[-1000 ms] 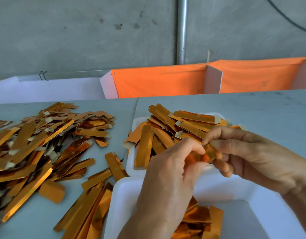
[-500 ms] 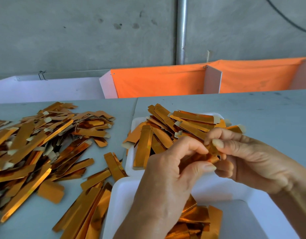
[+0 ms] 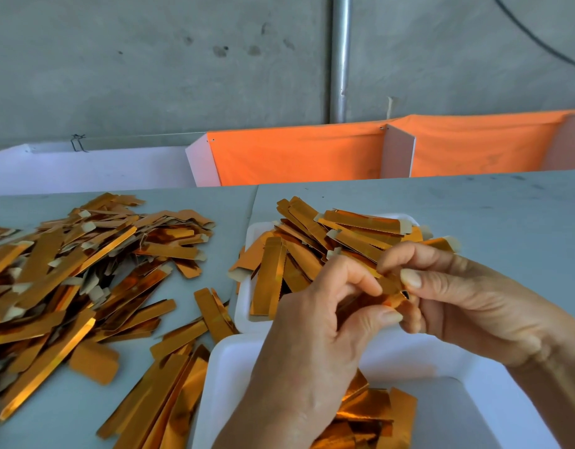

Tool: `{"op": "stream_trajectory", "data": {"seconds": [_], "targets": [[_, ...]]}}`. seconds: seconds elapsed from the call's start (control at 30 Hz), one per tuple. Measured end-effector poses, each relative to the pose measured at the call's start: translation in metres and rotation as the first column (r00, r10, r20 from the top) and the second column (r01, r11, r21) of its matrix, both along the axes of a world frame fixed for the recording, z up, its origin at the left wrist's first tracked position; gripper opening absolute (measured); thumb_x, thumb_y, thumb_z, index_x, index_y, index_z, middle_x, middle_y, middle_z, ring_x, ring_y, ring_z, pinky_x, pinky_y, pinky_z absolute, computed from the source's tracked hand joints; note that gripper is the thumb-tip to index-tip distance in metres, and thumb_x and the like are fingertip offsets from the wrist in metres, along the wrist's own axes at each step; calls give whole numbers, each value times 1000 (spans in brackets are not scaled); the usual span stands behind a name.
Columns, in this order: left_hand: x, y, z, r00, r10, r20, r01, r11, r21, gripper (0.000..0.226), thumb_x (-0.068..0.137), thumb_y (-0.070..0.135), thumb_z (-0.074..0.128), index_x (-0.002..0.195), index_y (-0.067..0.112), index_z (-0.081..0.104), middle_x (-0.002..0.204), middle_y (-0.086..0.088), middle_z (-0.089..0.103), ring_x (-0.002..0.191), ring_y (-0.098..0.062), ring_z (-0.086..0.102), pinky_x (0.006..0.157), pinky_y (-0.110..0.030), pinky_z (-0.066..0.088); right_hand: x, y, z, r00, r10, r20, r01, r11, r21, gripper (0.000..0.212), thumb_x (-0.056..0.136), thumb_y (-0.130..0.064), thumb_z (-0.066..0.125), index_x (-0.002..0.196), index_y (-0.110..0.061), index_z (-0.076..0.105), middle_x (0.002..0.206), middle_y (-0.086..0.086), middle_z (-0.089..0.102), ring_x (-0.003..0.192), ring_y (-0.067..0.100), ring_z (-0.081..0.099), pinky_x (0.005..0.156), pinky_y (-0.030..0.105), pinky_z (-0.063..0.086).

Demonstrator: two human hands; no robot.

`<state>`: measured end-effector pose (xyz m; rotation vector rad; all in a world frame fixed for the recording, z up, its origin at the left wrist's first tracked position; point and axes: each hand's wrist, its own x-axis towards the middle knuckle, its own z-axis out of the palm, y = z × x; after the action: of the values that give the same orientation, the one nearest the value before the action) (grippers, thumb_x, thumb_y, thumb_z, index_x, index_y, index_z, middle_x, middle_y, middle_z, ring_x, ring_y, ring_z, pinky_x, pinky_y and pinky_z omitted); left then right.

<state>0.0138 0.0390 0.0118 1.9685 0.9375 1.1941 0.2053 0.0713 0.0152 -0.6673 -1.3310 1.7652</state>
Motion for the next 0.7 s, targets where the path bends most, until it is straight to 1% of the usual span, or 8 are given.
{"op": "stream_trajectory", "data": {"seconds": [0.07, 0.13, 0.3, 0.4, 0.47, 0.6, 0.7], "targets": [[1, -1, 1, 1000, -7, 13, 7, 1000, -4, 16, 81, 39, 63, 90, 29, 54, 88, 21, 70, 85, 4, 65, 71, -9, 48, 1, -1, 1, 1000, 11, 5, -11, 1000, 14, 39, 57, -29, 91, 89, -15, 74, 61, 2, 63, 52, 11, 60, 53, 22, 52], [0, -1, 1, 1000, -14, 23, 14, 1000, -7, 16, 81, 40, 62, 90, 30, 55, 89, 21, 70, 86, 5, 65, 72, -8, 47, 0, -1, 1, 1000, 8, 11, -8, 1000, 20, 40, 56, -30, 91, 89, -15, 74, 61, 3, 62, 51, 11, 59, 54, 22, 52], [-1, 0, 1, 999, -41, 30, 41, 999, 2, 11, 84, 27, 67, 90, 28, 57, 88, 25, 70, 86, 9, 64, 71, -4, 44, -1, 0, 0, 1000, 15, 1, -15, 1000, 17, 37, 58, -29, 90, 86, -13, 73, 61, 3, 60, 50, 11, 57, 53, 22, 50], [-1, -1, 2, 998, -59, 15, 59, 998, 25, 11, 85, 24, 67, 90, 27, 58, 89, 27, 69, 86, 12, 63, 71, -1, 42, 0, 0, 0, 1000, 23, 15, -24, 1000, 9, 35, 59, -27, 90, 84, -11, 71, 61, 4, 60, 49, 12, 57, 52, 22, 51], [-1, -1, 2, 998, -59, 11, 58, 998, 33, 9, 85, 26, 66, 90, 28, 59, 90, 26, 69, 86, 11, 63, 71, -1, 43, 1, 1, 0, 999, 23, 29, -23, 1000, -7, 35, 59, -27, 90, 83, -11, 71, 62, 5, 60, 49, 12, 57, 53, 22, 51], [-1, 0, 0, 998, -57, 28, 57, 998, -8, 11, 83, 34, 65, 91, 29, 59, 90, 20, 71, 89, 3, 65, 74, -9, 47, 1, 2, -2, 1000, 27, 14, -26, 999, -46, 36, 62, -30, 89, 88, -10, 72, 60, 3, 60, 50, 12, 59, 53, 22, 51], [-1, -1, 1, 997, -61, 45, 62, 998, -32, 15, 79, 40, 62, 90, 30, 58, 88, 24, 70, 87, 7, 64, 72, -6, 46, 0, 1, -3, 1000, -6, 23, 7, 999, -51, 40, 59, -32, 90, 87, -9, 73, 57, 3, 56, 48, 13, 57, 51, 22, 50]]}}
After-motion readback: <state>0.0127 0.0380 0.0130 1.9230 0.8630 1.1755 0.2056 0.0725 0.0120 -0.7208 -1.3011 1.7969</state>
